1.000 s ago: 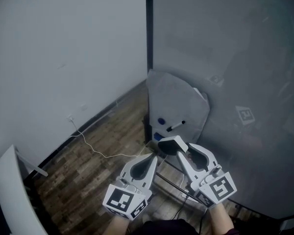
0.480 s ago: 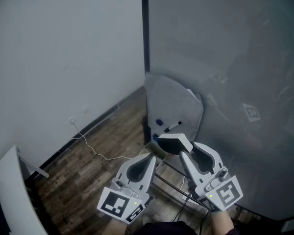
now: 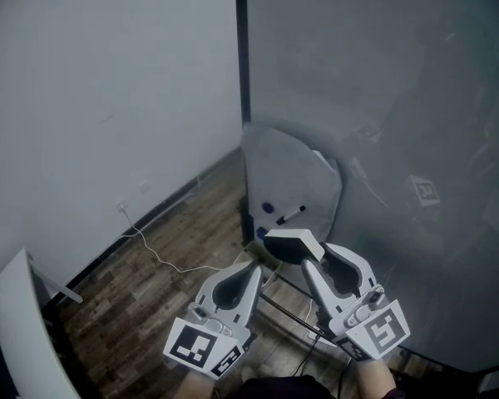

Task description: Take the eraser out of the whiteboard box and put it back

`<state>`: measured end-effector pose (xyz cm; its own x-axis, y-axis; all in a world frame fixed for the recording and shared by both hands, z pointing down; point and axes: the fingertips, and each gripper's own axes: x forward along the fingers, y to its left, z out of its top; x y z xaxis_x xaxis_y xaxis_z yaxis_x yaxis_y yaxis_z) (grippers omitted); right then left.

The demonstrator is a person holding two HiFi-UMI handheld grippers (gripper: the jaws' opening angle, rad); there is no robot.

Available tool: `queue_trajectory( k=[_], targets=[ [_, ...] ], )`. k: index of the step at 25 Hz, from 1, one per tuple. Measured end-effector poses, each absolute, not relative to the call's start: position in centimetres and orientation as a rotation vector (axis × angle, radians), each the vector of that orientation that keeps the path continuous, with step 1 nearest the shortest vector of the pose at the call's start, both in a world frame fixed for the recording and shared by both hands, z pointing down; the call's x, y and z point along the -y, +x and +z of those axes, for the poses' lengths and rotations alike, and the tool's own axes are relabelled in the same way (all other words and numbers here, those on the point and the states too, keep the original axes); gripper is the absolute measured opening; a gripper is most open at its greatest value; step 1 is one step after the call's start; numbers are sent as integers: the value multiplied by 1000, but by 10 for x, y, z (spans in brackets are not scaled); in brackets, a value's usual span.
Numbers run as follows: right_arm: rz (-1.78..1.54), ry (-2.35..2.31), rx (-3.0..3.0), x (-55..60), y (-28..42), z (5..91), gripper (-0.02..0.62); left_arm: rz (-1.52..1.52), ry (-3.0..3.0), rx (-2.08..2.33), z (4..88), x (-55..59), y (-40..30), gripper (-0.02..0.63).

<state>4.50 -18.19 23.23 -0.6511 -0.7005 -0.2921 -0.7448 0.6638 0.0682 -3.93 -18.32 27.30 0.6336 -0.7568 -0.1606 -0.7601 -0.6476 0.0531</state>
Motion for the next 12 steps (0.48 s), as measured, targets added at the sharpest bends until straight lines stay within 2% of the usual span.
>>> queue_trajectory(
  k=[12],
  targets=[
    [225, -1198, -2660, 196, 39, 256, 98, 204, -2872, -1353, 306, 197, -40, 6]
  ],
)
